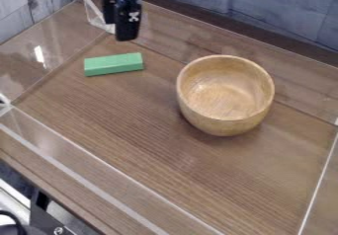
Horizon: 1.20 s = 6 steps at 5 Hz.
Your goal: Put green stick into wooden bowl
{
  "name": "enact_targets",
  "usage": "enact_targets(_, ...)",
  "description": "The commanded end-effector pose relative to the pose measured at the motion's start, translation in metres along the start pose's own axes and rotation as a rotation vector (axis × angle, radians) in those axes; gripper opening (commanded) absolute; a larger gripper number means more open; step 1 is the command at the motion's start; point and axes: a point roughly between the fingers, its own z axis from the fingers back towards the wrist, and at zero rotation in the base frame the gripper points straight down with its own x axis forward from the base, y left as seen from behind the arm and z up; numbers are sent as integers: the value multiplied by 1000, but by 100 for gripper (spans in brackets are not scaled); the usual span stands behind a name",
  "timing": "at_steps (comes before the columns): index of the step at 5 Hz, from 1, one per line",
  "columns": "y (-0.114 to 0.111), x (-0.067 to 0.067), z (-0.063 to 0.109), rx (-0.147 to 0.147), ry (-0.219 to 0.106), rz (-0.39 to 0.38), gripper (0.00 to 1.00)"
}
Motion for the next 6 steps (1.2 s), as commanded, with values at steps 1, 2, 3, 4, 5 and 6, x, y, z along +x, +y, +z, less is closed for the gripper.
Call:
enact_targets(1,27,-10,-2,60,-14,-106,100)
enact_targets(2,44,-19,-20,69,-14,-200,100)
enact_targets(3,57,-25,-34,77,-28,-294,100)
enact_targets(4,54,-20,-31,89,-44,-275,100)
enact_targets(5,51,-13,-27,97,-57,-247,100)
enact_targets(6,47,1,-48,114,-73,-278,100)
